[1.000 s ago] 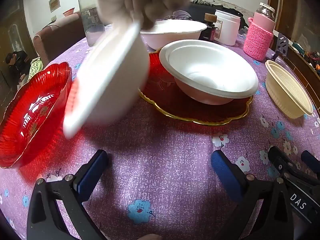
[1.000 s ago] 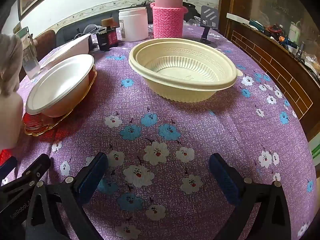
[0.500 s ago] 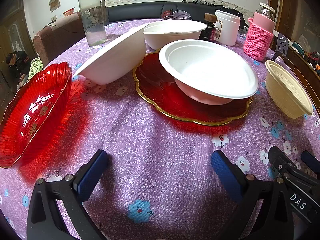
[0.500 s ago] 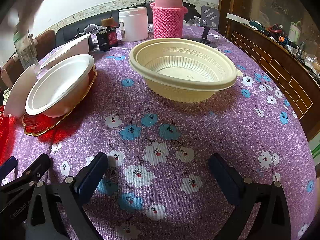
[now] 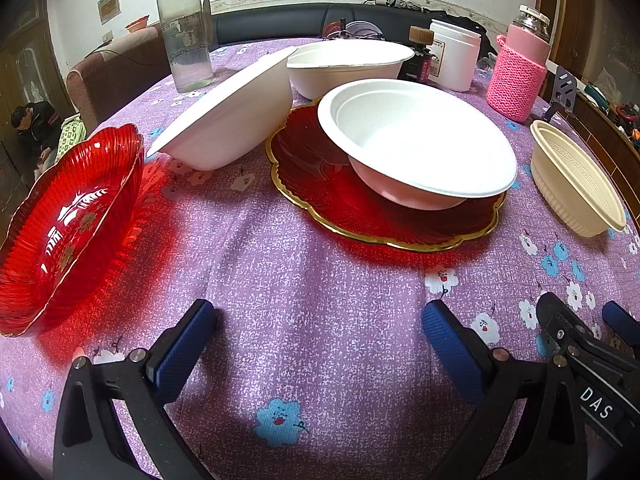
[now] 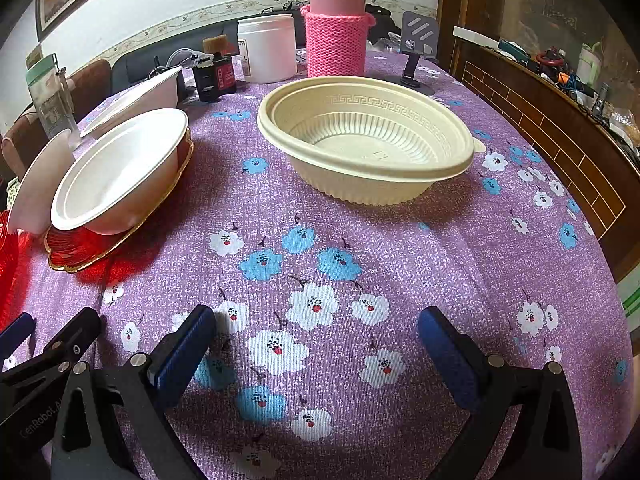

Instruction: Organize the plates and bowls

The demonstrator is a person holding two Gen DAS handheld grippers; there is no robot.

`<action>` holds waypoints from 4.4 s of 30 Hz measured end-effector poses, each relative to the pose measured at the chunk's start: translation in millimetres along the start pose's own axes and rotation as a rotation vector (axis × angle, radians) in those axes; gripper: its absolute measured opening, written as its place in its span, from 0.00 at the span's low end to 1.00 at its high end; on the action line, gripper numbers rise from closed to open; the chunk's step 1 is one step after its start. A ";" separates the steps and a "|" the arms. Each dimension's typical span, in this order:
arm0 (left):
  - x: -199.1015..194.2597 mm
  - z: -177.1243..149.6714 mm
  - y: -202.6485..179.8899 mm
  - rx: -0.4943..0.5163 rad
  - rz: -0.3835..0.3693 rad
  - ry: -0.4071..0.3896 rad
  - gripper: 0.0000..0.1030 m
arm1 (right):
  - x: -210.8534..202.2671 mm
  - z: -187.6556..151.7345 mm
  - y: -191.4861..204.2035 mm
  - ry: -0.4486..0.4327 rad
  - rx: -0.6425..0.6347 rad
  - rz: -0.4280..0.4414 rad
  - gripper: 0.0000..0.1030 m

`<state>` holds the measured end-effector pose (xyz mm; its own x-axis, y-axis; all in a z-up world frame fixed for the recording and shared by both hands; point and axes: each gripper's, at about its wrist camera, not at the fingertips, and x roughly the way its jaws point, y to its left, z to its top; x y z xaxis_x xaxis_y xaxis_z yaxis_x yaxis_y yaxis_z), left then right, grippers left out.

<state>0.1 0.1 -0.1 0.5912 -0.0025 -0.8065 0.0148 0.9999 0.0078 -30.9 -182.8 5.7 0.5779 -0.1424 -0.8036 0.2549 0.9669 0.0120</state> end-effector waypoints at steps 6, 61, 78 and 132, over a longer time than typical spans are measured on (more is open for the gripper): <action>0.0 0.0 0.0 0.000 0.000 0.000 1.00 | 0.0 0.0 0.1 0.000 0.000 0.000 0.99; -1.2 -0.3 -0.8 0.033 -0.016 0.106 1.00 | -3.0 -1.9 -4.8 0.058 -0.032 0.041 0.99; -89.3 -5.3 36.6 0.087 -0.201 -0.064 1.00 | -83.3 -4.8 -9.7 -0.094 -0.022 0.124 0.99; -94.4 19.3 350.5 -0.329 0.169 -0.084 1.00 | -76.2 2.3 268.6 -0.011 -0.272 0.543 1.00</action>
<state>-34.9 350.5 90.1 0.6272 0.1748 -0.7590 -0.3404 0.9380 -0.0653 -4.7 87.3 71.5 0.5779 0.3854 -0.7194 -0.2847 0.9213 0.2649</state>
